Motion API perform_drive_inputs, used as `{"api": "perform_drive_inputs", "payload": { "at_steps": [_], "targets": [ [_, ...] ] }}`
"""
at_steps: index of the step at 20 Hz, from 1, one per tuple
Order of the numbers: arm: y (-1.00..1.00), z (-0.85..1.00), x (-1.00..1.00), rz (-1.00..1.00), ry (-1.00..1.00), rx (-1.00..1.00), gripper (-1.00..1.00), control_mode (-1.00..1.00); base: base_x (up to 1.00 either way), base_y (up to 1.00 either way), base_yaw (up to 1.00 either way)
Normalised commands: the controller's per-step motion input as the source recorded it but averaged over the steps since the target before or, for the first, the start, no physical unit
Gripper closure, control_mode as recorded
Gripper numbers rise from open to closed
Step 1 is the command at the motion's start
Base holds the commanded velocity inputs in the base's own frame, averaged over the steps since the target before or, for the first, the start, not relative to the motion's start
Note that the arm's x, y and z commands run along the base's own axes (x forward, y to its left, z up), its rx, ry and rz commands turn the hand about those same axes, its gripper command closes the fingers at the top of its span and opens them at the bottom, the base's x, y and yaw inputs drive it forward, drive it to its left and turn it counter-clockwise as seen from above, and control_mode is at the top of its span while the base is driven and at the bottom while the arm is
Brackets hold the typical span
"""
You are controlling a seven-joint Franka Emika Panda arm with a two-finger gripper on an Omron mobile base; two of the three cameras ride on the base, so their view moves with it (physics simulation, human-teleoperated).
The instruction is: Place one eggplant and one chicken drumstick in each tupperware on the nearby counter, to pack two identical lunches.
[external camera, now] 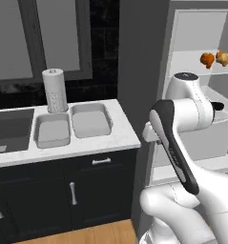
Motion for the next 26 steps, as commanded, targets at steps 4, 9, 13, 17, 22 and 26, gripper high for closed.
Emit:
{"api": "perform_drive_inputs", "payload": {
  "at_steps": [4, 9, 13, 17, 22, 26],
  "targets": [
    [0.0, 0.0, 0.0, 0.0, 0.0, 0.0, 1.0, 1.0, 0.15, 0.74, -0.12],
    [0.0, 0.0, 0.0, 0.0, 0.0, 0.0, 1.0, 1.0, 0.58, 0.67, -0.11],
    [0.0, 0.0, 0.0, 0.0, 0.0, 0.0, 1.0, 1.0, 0.55, 0.17, -0.03],
    [0.0, 0.0, 0.0, 0.0, 0.0, 0.0, 1.0, 1.0, 0.77, 0.01, 0.0],
    [0.0, 0.0, 0.17, 0.0, 0.01, 0.0, 1.0, -1.0, 0.62, 0.0, 0.0],
    [0.0, -0.02, 0.97, 0.0, 0.03, 0.0, 1.0, -1.0, 0.0, 0.0, 0.0]
  ]
}}
